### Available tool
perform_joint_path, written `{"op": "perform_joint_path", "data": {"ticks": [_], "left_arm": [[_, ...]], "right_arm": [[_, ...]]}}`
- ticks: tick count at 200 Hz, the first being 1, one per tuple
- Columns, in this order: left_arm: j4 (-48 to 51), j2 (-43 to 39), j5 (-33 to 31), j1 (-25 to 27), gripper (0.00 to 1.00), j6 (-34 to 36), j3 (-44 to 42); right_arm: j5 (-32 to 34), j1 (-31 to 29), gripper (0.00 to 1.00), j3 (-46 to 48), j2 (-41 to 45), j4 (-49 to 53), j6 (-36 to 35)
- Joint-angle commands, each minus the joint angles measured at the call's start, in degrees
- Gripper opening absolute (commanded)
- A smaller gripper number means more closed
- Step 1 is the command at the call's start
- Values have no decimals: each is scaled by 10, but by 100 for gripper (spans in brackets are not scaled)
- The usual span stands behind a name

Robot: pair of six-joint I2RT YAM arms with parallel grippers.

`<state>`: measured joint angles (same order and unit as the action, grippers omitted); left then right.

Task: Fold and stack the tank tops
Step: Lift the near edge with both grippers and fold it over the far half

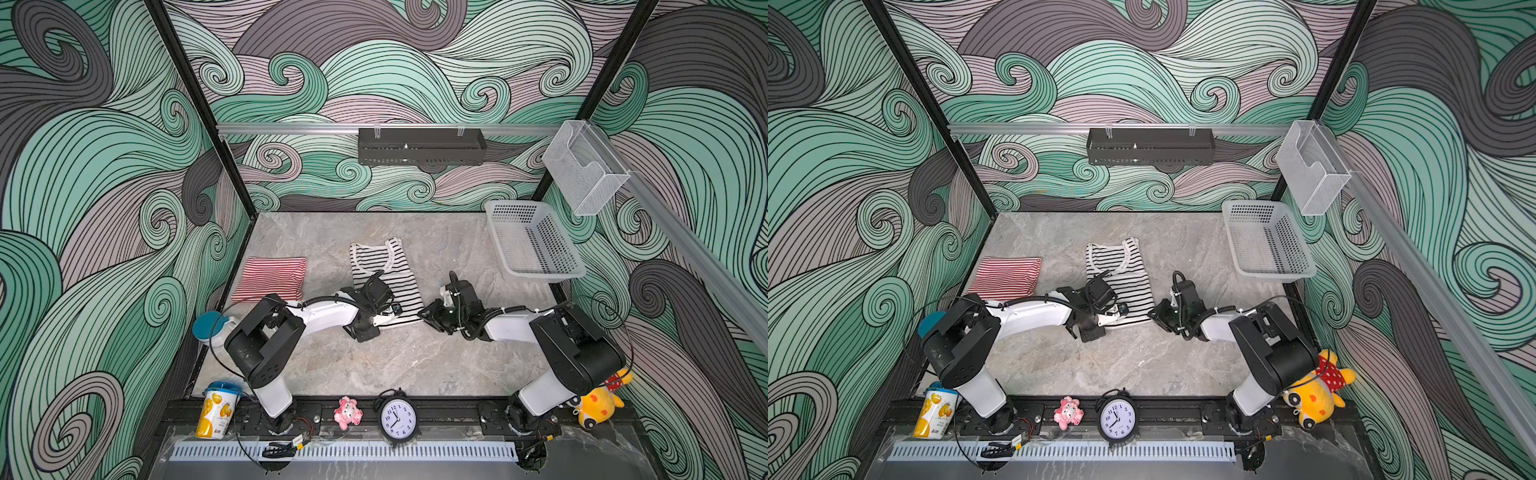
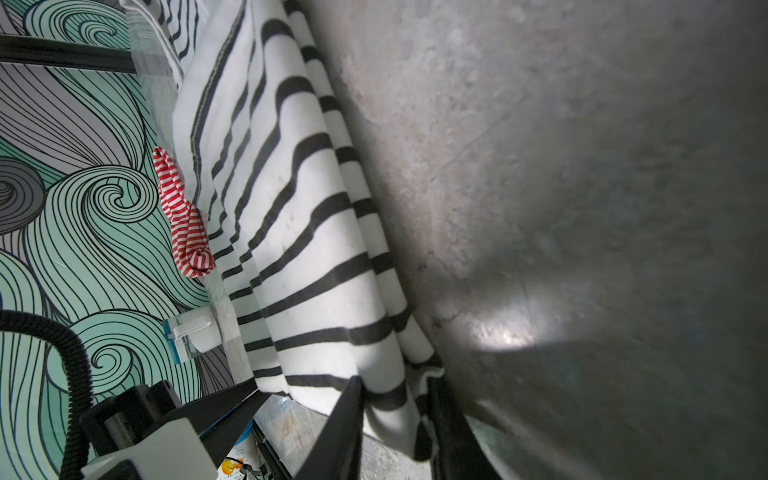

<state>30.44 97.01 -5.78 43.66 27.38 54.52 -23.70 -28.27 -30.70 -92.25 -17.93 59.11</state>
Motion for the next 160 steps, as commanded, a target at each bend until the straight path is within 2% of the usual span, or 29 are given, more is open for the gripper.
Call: {"op": "perform_joint_path", "data": {"ticks": [1,25,46,85,118,160], "left_arm": [[30,2,5,4,0,1,0],[43,1,3,5,0,11,4],[69,-6,10,10,0,21,11],[156,-34,62,35,0,35,42],[257,-42,185,59,0,35,95],[318,-29,266,95,0,31,148]], "right_arm": [[23,1,20,14,-18,34,8],[22,1,7,10,-11,32,6],[23,1,0,6,9,49,0],[36,1,0,10,86,112,-12],[58,0,0,23,186,195,-20],[82,1,0,39,318,320,-38]]}}
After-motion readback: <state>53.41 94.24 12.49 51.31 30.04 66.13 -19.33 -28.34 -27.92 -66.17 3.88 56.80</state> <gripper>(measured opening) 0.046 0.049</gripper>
